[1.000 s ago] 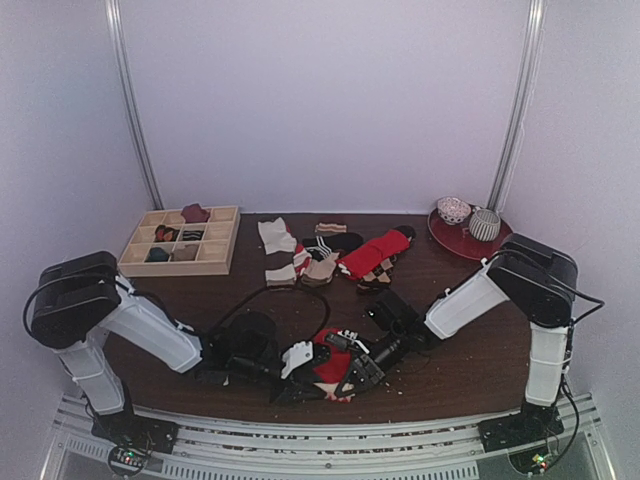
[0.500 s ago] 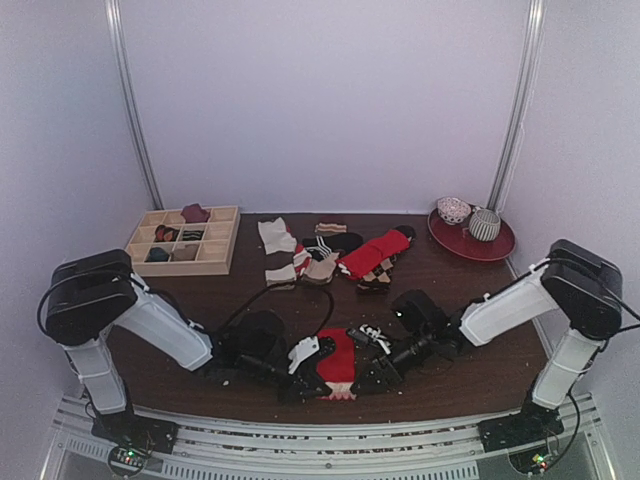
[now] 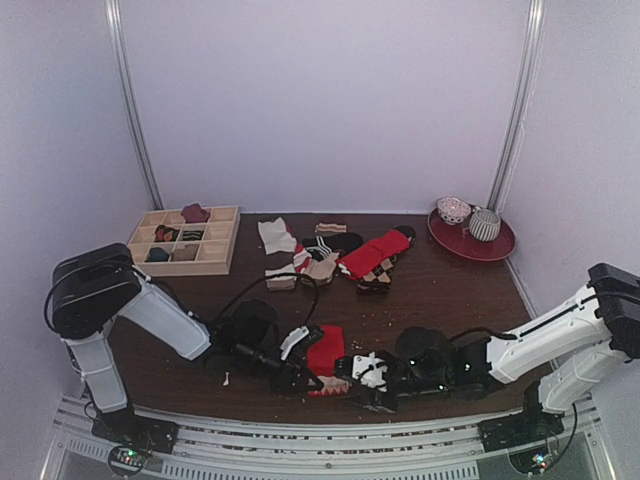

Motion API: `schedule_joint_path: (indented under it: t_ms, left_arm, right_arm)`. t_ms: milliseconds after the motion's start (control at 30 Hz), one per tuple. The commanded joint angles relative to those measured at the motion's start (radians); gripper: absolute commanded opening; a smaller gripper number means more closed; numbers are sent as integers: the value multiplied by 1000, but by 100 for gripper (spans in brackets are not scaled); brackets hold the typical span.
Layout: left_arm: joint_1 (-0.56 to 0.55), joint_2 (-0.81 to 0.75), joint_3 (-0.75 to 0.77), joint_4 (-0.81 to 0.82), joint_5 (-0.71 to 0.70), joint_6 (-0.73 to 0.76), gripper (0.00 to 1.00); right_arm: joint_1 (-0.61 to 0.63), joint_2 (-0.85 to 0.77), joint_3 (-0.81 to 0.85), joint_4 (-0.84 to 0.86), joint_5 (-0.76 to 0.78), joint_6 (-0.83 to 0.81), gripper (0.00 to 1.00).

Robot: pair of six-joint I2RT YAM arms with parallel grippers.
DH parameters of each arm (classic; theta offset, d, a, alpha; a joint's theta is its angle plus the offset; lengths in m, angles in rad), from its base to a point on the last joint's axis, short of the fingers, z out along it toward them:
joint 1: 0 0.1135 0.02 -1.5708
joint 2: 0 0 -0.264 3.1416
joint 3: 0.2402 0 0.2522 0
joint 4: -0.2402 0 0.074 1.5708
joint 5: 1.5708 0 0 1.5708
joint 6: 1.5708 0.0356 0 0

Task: Roll the socks
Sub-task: Roll the sock at the center of the board.

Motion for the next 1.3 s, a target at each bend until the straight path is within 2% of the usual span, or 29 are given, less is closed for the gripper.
schedule_joint_path:
  t_ms: [0,300,500,667,767,833,900,967,1000,1067,1133,1200,1267]
  left_arm:
    - [-4,82,-47,-259,-28,-27,0]
    - [-3,105,-45,-263,-9,-15,0]
    - [0,99,-54,-264,3,-3,0]
    - [7,51,-52,-281,-16,38,0]
    - [7,-41,-30,-337,-122,105,12]
    - [7,-123,-20,-364,-228,147,26]
    - [7,-230,-20,-354,-323,187,35]
    - [7,-325,-39,-292,-382,222,39]
    - [7,-366,-57,-248,-391,239,40]
    - [0,-442,-98,-141,-389,287,48]
    - [-28,-489,-137,-32,-389,356,50]
    - [-65,-499,-170,73,-399,434,51]
    - [-75,-460,-170,101,-392,460,52]
  right_arm:
    - [20,69,35,32,158,-169,54]
    - [24,178,90,21,116,-217,52]
    - [24,251,110,-42,90,-175,38]
    - [21,270,106,-75,101,-61,23]
    - [-7,250,118,-114,-15,40,17]
    - [-43,242,129,-137,-132,122,16]
    - [-88,263,140,-156,-250,225,15]
    - [-157,309,151,-160,-405,313,15]
    - [-188,343,155,-163,-441,360,15]
    - [-234,414,181,-180,-553,431,15]
    - [-265,483,219,-246,-620,471,15]
    - [-290,538,244,-274,-680,508,15]
    - [-312,570,262,-302,-705,534,15]
